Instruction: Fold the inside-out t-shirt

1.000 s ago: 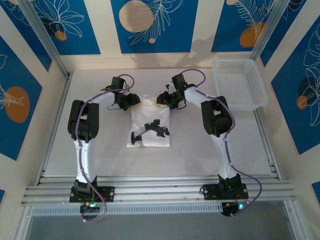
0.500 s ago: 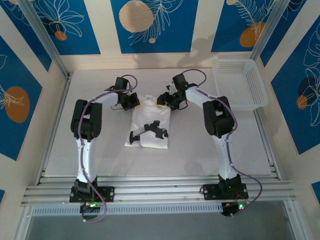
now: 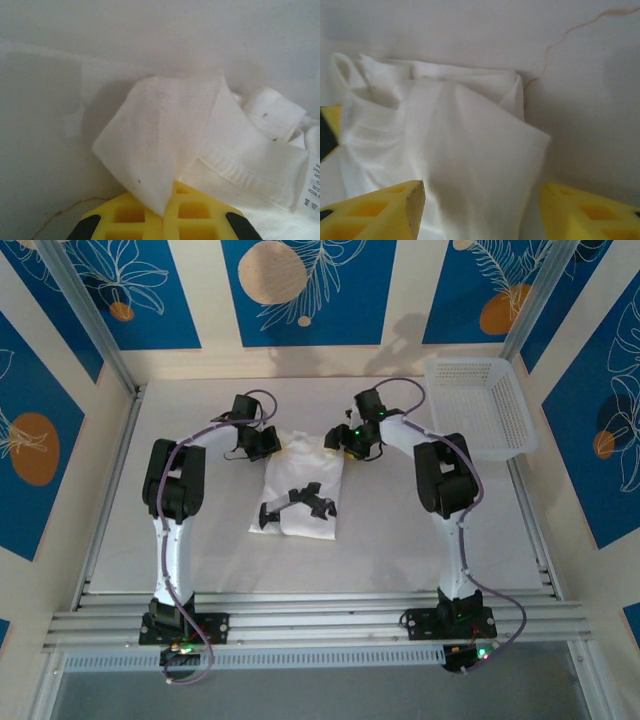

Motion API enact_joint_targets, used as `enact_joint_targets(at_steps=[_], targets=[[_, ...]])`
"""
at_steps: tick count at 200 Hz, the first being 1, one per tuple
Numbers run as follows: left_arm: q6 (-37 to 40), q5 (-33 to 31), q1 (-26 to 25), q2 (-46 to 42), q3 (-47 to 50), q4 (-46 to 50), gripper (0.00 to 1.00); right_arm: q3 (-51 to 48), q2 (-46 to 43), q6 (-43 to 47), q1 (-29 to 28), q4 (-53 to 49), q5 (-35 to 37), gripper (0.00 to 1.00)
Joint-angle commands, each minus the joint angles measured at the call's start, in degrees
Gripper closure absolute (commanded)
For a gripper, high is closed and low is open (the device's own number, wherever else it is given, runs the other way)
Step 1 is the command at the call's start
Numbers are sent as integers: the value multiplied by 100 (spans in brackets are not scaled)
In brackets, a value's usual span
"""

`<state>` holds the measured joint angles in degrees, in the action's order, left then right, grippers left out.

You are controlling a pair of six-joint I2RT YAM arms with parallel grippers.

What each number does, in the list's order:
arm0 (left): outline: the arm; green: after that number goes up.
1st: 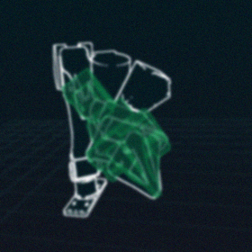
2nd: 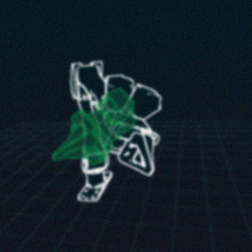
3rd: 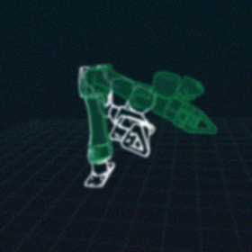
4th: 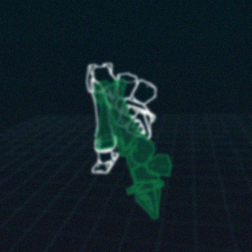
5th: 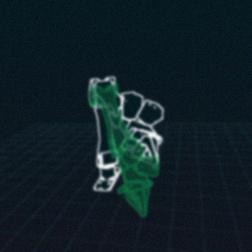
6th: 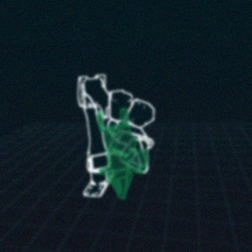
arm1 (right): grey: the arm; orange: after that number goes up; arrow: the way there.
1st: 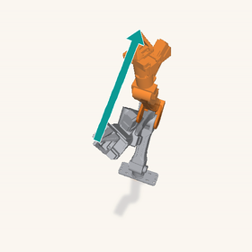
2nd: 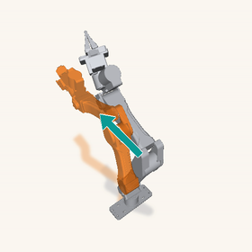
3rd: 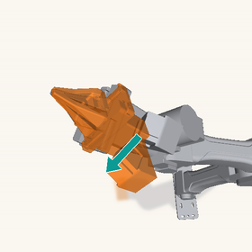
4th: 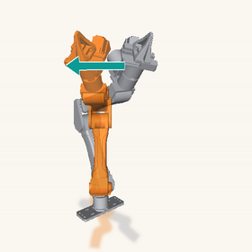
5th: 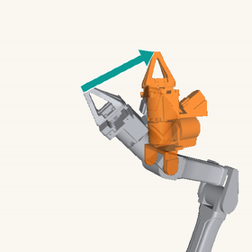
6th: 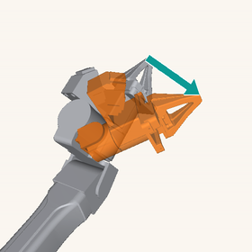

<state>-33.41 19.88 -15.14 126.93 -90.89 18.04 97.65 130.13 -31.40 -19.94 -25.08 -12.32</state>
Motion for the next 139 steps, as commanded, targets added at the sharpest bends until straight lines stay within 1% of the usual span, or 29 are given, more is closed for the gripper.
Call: enact_joint_targets(at_steps=[1, 19, 44, 65, 78, 93, 105, 139], targets=[[124, -29, -69, 94, -51, 281, 100, 426, 367, -32, -199, -381, -55, 46], [115, 49, -75, 99, -32, 216, 100, 600, 517, -33, -310, -476, -89, 55], [89, 165, -79, 95, 59, 92, 100, 677, 643, -145, -343, -513, -192, 75], [86, 169, -72, 22, 202, -52, 100, 690, 583, -107, -339, -551, -219, 92], [-60, 343, -24, -102, 360, -300, 100, 694, 444, -22, -329, -551, -264, 100], [-432, 854, 81, -339, 521, -797, 100, 765, 194, 58, -301, -559, -458, 100], [-670, 1114, 153, -631, 521, -1041, 100, 887, -73, 85, -268, -559, -701, 100], [-763, 1315, 356, -1929, 185, -928, 100, 1511, -1078, 343, -238, -591, -1283, 100]])
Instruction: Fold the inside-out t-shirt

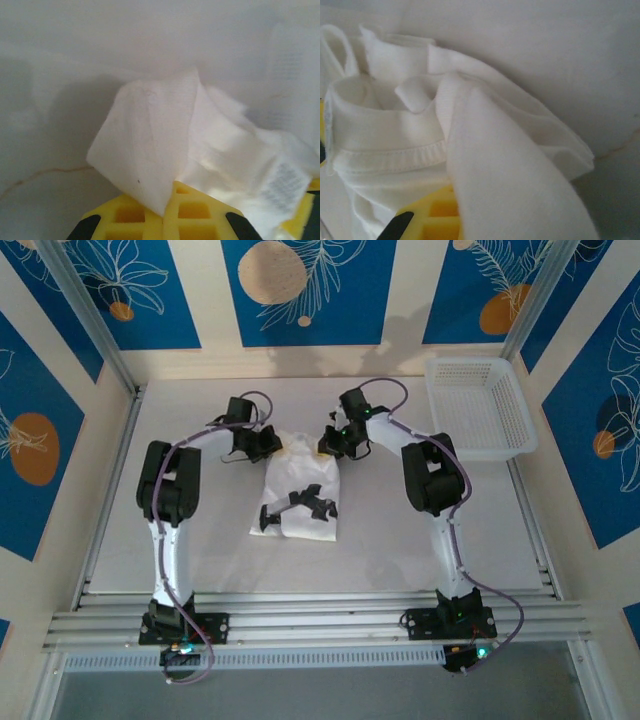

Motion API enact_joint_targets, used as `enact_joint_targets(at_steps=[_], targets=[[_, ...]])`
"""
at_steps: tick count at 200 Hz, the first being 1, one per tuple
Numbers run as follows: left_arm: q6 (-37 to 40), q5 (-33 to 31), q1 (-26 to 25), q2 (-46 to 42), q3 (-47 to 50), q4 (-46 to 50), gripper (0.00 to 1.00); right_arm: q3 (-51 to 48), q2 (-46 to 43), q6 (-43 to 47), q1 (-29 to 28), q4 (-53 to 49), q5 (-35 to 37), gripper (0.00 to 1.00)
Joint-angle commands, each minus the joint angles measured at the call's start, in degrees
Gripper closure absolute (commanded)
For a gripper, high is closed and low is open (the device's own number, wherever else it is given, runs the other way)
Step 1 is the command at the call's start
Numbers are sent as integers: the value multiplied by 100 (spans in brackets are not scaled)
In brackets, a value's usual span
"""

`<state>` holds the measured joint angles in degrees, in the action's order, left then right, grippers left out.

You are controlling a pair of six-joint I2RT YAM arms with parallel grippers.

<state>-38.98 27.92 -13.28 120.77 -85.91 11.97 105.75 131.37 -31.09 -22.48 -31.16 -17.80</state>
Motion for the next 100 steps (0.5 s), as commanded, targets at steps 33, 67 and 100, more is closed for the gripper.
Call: enact_joint_targets(at_steps=[33, 67, 100], targets=[[-259, 560, 204, -2733, -96, -350, 100, 434, -2295, 618, -67, 743, -1201, 100], [-34, 106, 66, -4092, 1664, -539, 100, -1962, -3505, 913, -266, 2599, -1040, 100], [-115, 161, -84, -4670, 3597, -861, 100, -5041, -4223, 499, -503, 4879, -761, 100]])
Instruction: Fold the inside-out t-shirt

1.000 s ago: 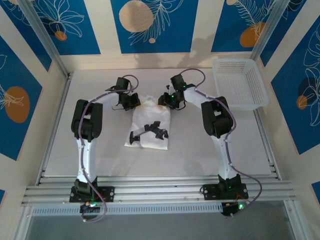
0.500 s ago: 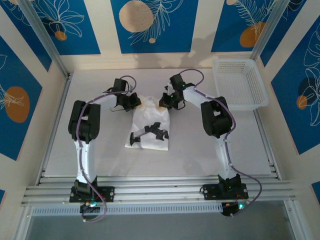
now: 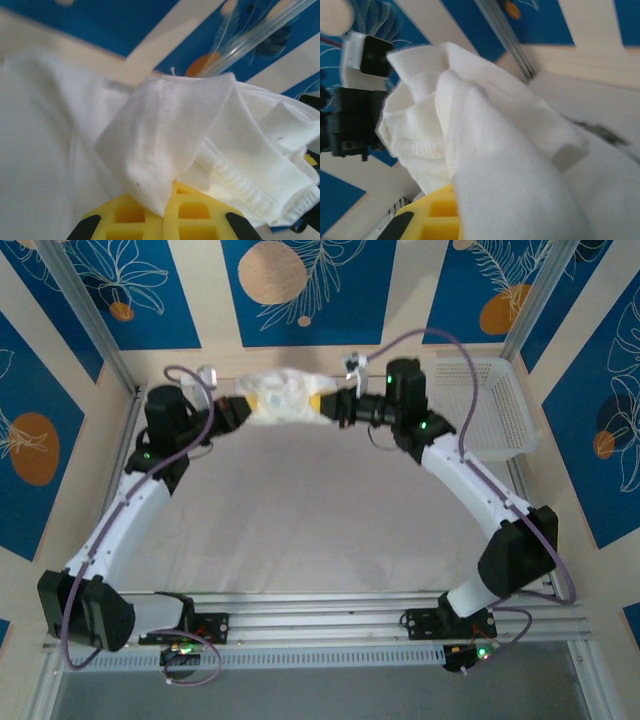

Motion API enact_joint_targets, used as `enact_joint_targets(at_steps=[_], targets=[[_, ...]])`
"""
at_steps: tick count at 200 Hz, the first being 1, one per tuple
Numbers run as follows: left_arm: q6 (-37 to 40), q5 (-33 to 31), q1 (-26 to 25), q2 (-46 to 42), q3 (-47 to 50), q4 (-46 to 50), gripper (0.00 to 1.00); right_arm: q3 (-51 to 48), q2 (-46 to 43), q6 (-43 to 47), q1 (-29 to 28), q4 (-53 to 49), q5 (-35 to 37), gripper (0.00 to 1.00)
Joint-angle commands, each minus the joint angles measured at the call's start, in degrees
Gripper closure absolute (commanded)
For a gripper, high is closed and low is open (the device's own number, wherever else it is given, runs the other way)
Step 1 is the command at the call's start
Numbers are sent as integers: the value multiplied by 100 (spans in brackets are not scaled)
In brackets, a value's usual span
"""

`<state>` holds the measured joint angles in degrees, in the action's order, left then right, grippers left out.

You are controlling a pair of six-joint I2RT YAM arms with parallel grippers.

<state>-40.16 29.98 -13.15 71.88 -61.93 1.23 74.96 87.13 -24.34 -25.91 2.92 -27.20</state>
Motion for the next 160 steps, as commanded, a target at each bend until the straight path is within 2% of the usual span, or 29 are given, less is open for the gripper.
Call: enact_joint_targets(at_steps=[1, 15, 33, 49, 66, 114, 160], targets=[[2, -40, -108, 212, 1244, 220, 100, -2057, 187, -189, -164, 1517, 197, 100], [-95, 37, -178, 133, 1828, 177, 100, -3017, -79, -272, -384, 1967, 511, 100], [-119, 90, -359, 74, 2341, 77, 100, -3849, -382, -242, -676, 2008, 812, 100], [7, 71, -560, 158, 2435, 191, 100, -4273, -573, -390, -800, 1930, 921, 100], [306, -231, -785, 303, 2370, 396, 100, -4586, -741, -673, -801, 2075, 997, 100], [6, -1149, -874, 317, 2566, -190, 100, -4209, -898, -760, -594, 1639, 1374, 100], [533, -2024, -909, 309, 2715, -813, 100, -3527, -54, -973, -64, 1659, 1057, 99]])
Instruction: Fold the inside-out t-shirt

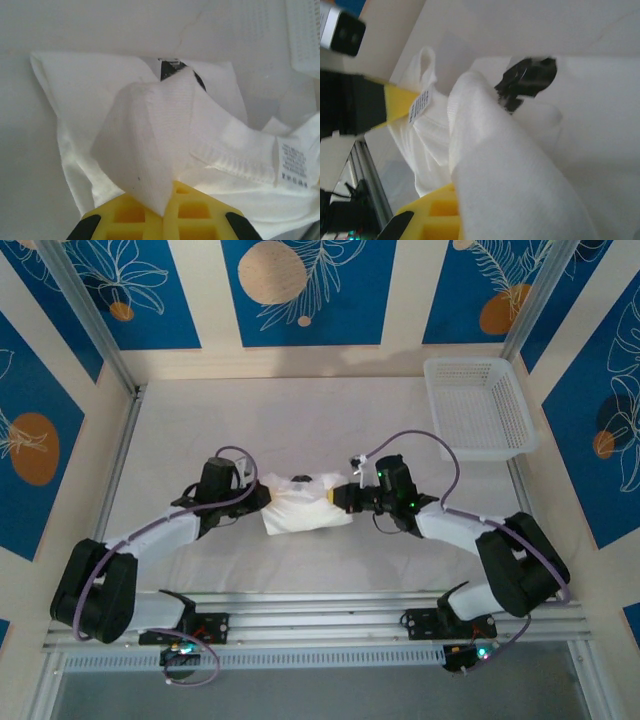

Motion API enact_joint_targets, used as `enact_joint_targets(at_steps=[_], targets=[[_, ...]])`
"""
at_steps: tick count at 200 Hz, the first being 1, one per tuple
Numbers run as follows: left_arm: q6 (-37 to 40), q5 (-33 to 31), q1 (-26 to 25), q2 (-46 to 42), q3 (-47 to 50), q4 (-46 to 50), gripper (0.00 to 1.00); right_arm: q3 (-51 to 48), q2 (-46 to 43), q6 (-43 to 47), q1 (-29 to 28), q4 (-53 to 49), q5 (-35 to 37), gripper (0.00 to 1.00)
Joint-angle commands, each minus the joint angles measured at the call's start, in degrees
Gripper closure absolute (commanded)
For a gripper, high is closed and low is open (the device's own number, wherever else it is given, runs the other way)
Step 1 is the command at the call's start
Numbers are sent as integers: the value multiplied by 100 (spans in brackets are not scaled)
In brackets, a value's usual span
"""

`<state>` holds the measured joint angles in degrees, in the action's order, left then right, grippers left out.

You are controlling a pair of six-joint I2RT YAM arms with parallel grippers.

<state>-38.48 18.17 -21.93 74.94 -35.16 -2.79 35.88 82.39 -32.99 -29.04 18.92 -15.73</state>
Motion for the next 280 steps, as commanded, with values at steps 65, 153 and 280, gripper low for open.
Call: enact_joint_targets(at_steps=[65, 153, 280], targets=[[314, -1169, -35, 1475, -279, -1099, 100, 1527, 2182, 71, 539, -160, -413, 88], [1117, -1688, 14, 643, -976, -427, 40, 1722, 1050, -15, 825, -1618, 306, 24], [658, -815, -1203, 294, -566, 115, 36, 615, 608, -1278, -713, -1126, 1664, 36]])
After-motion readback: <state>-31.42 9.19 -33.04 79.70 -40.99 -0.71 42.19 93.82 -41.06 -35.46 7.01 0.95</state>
